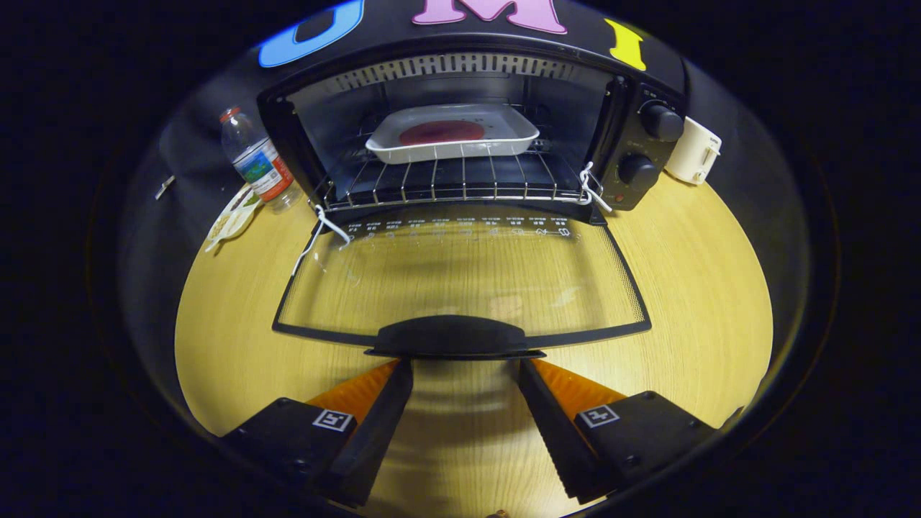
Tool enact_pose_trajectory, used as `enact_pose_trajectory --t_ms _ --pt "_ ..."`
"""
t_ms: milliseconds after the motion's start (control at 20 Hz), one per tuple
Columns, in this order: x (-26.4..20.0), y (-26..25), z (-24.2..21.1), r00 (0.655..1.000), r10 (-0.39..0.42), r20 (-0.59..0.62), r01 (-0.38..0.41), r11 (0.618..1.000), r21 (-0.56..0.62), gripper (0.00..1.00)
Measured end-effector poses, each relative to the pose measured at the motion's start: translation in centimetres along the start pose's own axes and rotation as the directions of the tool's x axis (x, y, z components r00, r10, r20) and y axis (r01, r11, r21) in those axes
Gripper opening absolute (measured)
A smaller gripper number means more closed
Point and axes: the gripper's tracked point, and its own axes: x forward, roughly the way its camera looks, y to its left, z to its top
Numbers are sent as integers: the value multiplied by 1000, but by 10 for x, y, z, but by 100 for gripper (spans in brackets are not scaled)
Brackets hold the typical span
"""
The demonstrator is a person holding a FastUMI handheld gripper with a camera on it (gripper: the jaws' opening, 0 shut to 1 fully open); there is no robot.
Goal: Open the toaster oven, put the food inside, and close the toaster oven door.
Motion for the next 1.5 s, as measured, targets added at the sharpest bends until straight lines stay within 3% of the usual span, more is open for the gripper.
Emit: enact_pose_trajectory --t_ms 400,650,850,1200,1350,1500 --pt "-18 1 8 1000 16 21 -16 1000 24 97" --pt "-57 4 36 988 63 144 -71 996 48 97" --pt "-97 2 82 945 78 318 -110 990 84 98" --pt "-146 -12 115 897 84 434 -140 985 98 99" --pt "-194 -55 144 846 46 531 -122 987 107 99" --pt "-254 -102 182 765 -1 644 -105 986 126 99"
